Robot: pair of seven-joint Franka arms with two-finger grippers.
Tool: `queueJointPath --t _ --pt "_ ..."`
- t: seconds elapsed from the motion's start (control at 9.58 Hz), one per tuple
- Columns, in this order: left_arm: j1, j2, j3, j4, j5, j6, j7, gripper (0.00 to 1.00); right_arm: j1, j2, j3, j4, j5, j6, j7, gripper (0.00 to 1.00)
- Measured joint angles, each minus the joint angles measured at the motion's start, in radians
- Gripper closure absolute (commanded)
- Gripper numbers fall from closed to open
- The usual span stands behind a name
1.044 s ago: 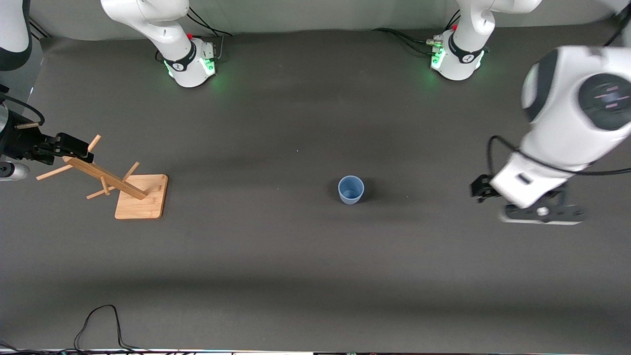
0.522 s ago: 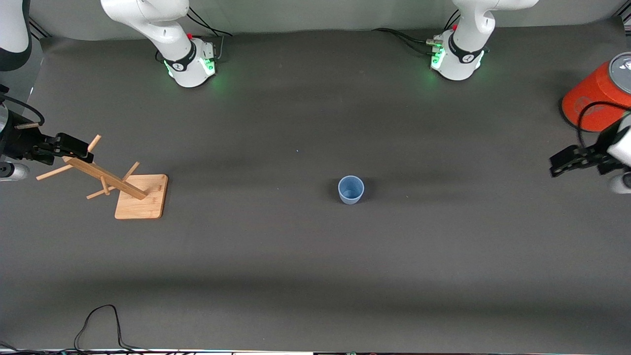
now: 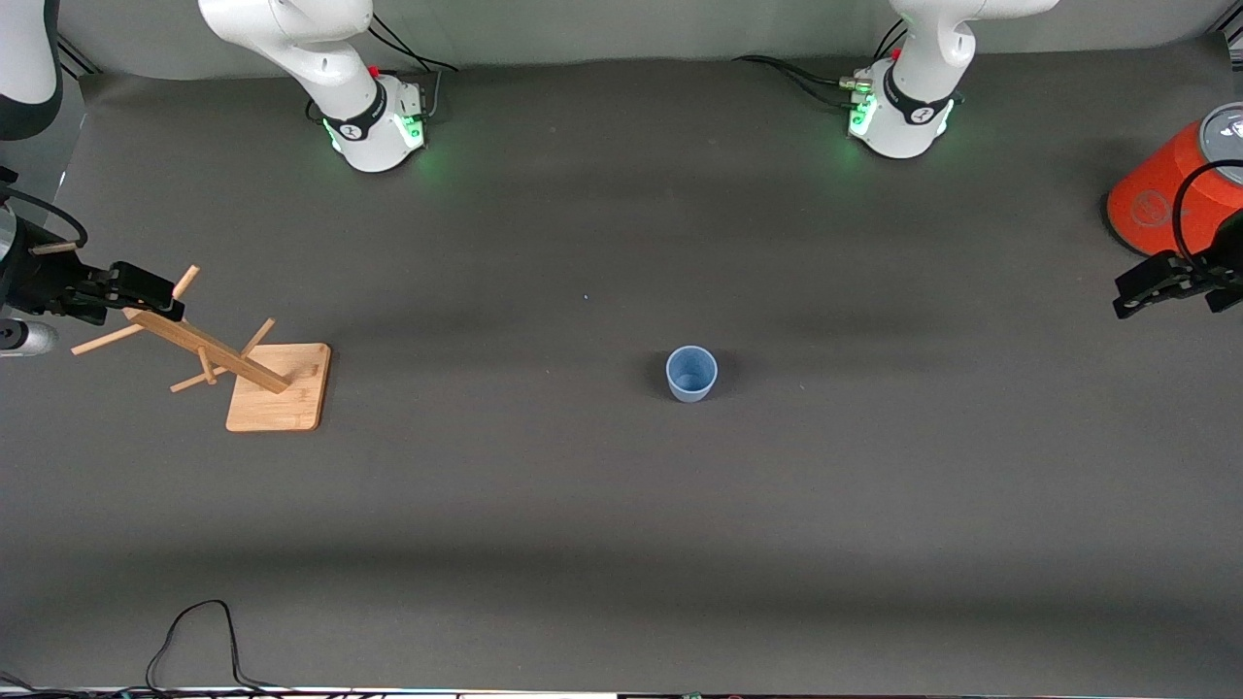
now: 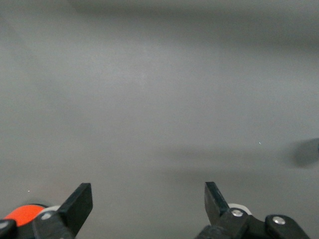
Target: Rotate and upright cup with both arms
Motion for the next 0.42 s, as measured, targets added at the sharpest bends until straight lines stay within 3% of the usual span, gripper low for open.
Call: queueJointPath --t 0.42 --pt "0.016 0.0 -0.022 0.001 -0.003 -0.001 -0.001 0.0 0.0 0.0 0.0 0.0 0.0 0.0 0.0 0.0"
